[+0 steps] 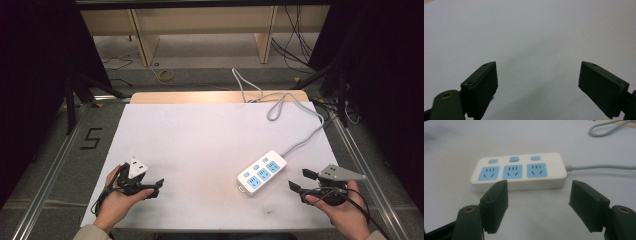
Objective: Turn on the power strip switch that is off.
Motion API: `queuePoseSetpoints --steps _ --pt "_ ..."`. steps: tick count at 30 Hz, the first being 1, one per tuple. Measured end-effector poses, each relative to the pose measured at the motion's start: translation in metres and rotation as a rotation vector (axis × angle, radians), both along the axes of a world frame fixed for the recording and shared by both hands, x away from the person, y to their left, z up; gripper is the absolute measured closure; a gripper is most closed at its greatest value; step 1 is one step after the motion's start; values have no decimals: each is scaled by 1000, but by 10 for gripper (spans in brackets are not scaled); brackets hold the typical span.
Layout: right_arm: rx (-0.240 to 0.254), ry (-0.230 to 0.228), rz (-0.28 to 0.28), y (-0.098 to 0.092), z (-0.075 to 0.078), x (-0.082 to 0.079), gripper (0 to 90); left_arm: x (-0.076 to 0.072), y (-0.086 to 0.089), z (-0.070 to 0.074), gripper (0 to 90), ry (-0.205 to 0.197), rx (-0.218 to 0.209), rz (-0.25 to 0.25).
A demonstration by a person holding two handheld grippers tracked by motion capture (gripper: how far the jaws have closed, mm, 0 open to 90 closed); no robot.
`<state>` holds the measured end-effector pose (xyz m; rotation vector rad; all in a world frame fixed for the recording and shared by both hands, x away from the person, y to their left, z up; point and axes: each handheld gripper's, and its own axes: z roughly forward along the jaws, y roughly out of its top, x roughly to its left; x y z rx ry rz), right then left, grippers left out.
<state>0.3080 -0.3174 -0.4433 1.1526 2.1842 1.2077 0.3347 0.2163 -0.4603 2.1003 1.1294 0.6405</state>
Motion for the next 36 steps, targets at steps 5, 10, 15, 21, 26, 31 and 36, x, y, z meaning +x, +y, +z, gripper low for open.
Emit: queuePoseSetpoints --steps 5,10,15,21,26,31,36 --pt "-5 -7 8 2 0 -1 315 -1 0 0 157 -1 1 7" --pt "-10 -4 3 2 0 0 319 -1 -1 0 158 -1 5 0" --pt "-14 -4 1 2 0 0 325 0 -1 -1 161 2 3 -2" --pt "-48 -23 1 3 2 1 374 0 -2 -1 162 2 6 -3" --pt "-46 -16 1 3 1 1 373 0 -2 -1 167 3 4 -5" --pt "-44 -17 0 3 0 1 372 0 -5 1 187 -7 1 -9" --pt "-46 -12 -2 3 0 1 370 0 -8 2 195 -8 -4 -14"
